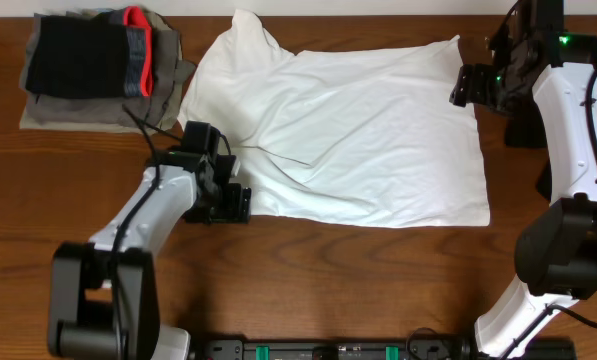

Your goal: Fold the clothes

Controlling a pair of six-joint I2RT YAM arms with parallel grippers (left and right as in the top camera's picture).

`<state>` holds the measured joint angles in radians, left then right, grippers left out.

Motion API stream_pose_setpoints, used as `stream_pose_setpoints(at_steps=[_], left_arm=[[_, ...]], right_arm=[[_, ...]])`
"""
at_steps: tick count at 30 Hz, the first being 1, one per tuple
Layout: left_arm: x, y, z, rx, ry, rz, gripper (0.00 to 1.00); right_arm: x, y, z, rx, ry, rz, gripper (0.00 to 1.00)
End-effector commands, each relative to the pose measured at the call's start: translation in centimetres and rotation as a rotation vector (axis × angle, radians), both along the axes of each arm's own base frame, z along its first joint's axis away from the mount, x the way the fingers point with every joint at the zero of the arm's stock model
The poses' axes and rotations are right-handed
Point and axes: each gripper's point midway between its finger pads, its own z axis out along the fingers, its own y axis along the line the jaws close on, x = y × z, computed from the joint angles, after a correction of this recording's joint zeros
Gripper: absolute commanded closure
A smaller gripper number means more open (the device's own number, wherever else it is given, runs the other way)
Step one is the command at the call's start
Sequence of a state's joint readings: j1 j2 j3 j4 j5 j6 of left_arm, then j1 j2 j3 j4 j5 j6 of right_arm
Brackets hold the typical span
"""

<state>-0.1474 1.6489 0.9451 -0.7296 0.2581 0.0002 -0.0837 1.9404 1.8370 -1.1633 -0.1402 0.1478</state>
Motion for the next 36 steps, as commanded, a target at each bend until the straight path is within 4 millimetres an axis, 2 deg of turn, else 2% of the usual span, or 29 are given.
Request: stream_pose_setpoints(at_steps=[1,9,15,20,30,33,34,36], left_arm=[[0.3,-0.1,-0.9,0.01,0.011,-0.021,0.23],[1.4,-0.4,-2.3,0.004,-0.005,-0.023,0.24],[1.5,-0.4,-3.4,0.007,0.013,-0.016,0.37],[1.8,-0.6,-3.5,0.003,0.004,0.003,0.55],[1.7,-2.7,-3.8,0.019,-0.011,-0.051,0.57],[1.5,-2.5,-4.5,0.067,-0.003,-0.046,0.64],[1.5,-2.6,-4.6,0.073,-0.003,-0.048,0.71],[1.6,-2.1,-4.7,0.1,-0.002,-0.006,0.91]], right_arm=[[-0.1,0.1,-0.1,-0.013,0.004,0.017,0.19],[-0.1,0.1,-0.1,-0.013,0.004,0.017,0.2],[-0.1,0.1,-0.1,-0.014,0.002,0.017,0.2],[-0.1,0.0,-0.1,-0.022,0.002,0.015,0.2],[-0.1,-0.2,-0.1,-0.031,0.003,0.012,0.2],[-0.1,-0.3,-0.1,-0.032,0.002,0.011,0.19],[-0.1,-0.3,-0.1,-0.032,0.002,0.01,0.19],[-0.1,-0.3,-0.1,-0.031,0.004,0.01,0.19]])
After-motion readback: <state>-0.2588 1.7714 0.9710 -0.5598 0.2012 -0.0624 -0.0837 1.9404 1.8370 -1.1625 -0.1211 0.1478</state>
